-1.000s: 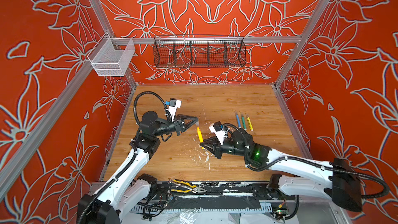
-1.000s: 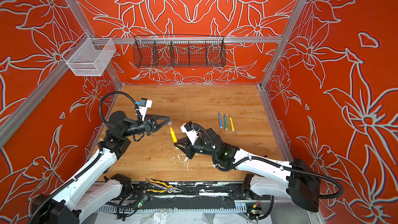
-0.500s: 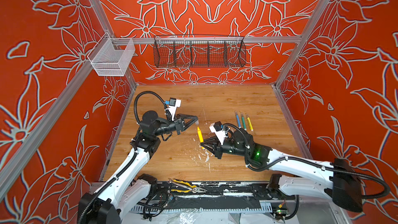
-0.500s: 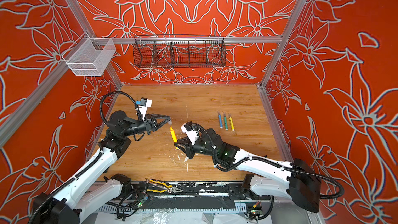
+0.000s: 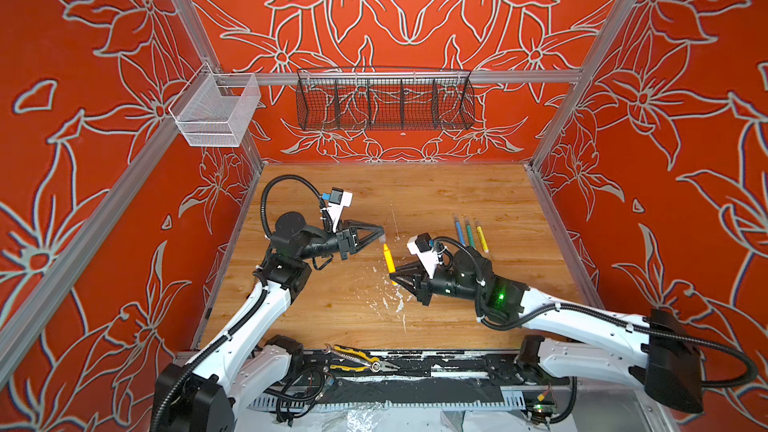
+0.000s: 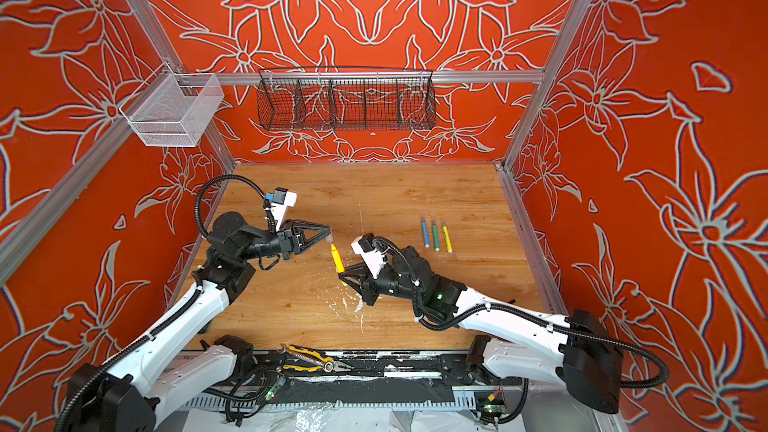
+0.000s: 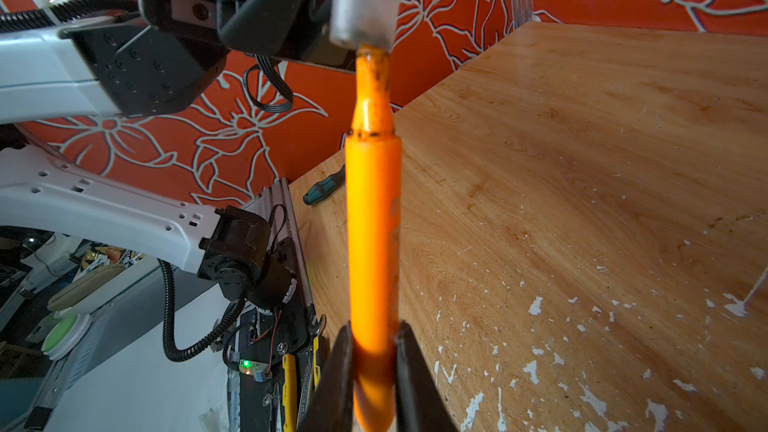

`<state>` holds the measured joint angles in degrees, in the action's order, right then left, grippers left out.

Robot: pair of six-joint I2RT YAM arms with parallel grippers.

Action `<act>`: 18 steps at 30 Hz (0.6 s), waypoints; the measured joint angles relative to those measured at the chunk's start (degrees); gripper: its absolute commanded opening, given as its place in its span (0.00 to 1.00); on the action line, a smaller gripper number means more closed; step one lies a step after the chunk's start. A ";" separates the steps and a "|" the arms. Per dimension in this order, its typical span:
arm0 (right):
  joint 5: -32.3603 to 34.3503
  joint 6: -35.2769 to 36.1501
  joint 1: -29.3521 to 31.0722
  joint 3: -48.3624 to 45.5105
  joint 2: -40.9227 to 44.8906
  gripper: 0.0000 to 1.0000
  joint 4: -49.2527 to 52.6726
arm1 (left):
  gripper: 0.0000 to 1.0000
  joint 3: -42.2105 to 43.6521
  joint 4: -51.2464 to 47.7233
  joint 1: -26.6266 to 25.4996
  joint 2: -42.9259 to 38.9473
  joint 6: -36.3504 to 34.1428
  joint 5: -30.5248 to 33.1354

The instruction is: Insert the pens into the pen caps

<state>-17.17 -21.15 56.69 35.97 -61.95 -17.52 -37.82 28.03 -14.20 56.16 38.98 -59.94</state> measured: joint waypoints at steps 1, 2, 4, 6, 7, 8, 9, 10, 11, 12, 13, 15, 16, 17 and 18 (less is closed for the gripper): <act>0.00 0.11 -0.09 0.00 0.22 0.00 0.31 | 0.00 0.00 -0.02 0.00 0.00 0.00 -0.04; 0.02 0.17 -0.11 0.00 0.39 0.00 0.57 | 0.00 0.00 -0.02 0.00 0.00 0.02 -0.09; 0.00 0.39 -0.13 0.00 0.68 0.00 0.96 | 0.00 0.00 0.02 -0.04 0.13 0.02 -0.31; 0.02 0.59 -0.24 0.00 0.79 0.00 1.36 | 0.00 0.00 0.39 -0.11 0.81 0.04 -0.50; 0.02 0.63 -0.39 0.00 0.85 0.00 1.64 | 0.00 0.00 0.44 -0.15 1.36 0.04 -0.46; 0.02 0.70 -0.48 0.00 0.87 0.00 1.92 | 0.00 0.00 0.46 -0.22 1.79 0.04 -0.44; 0.02 0.79 -0.48 0.00 0.87 0.00 2.19 | 0.00 0.00 0.48 -0.44 2.29 0.07 -0.33; 0.11 0.83 -0.48 0.00 0.87 0.00 2.23 | 0.00 0.00 0.39 -0.72 2.71 0.04 -0.52; 0.22 0.92 -0.50 0.00 0.90 0.00 2.21 | 0.00 0.00 0.37 -1.05 3.02 0.04 -0.61; 0.26 0.98 -0.50 0.00 0.92 0.00 2.29 | 0.00 -0.02 0.39 -1.42 3.30 0.02 -0.63; 0.26 1.03 -0.57 0.00 0.90 0.00 2.27 | 0.00 0.00 0.22 -1.68 3.45 -0.02 -0.70; 0.28 1.14 -0.76 0.00 0.90 0.00 2.32 | 0.00 -0.07 0.00 -2.01 3.58 -0.42 -0.46; 0.33 1.22 -0.76 0.00 0.90 0.00 2.36 | 0.00 -0.13 -0.28 -2.10 3.58 -0.63 -0.33; 0.37 1.27 -0.76 0.00 0.90 0.00 2.43 | 0.00 -0.31 -0.70 -2.27 3.58 -1.01 -0.17; 0.48 1.36 -0.76 0.00 0.90 0.00 2.49 | 0.00 -0.66 -1.49 -2.51 3.58 -1.66 -0.04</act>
<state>-16.69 -19.79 55.92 35.97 -61.06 -15.03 -38.48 26.55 -16.71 59.75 37.32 -59.99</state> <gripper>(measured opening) 0.171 0.104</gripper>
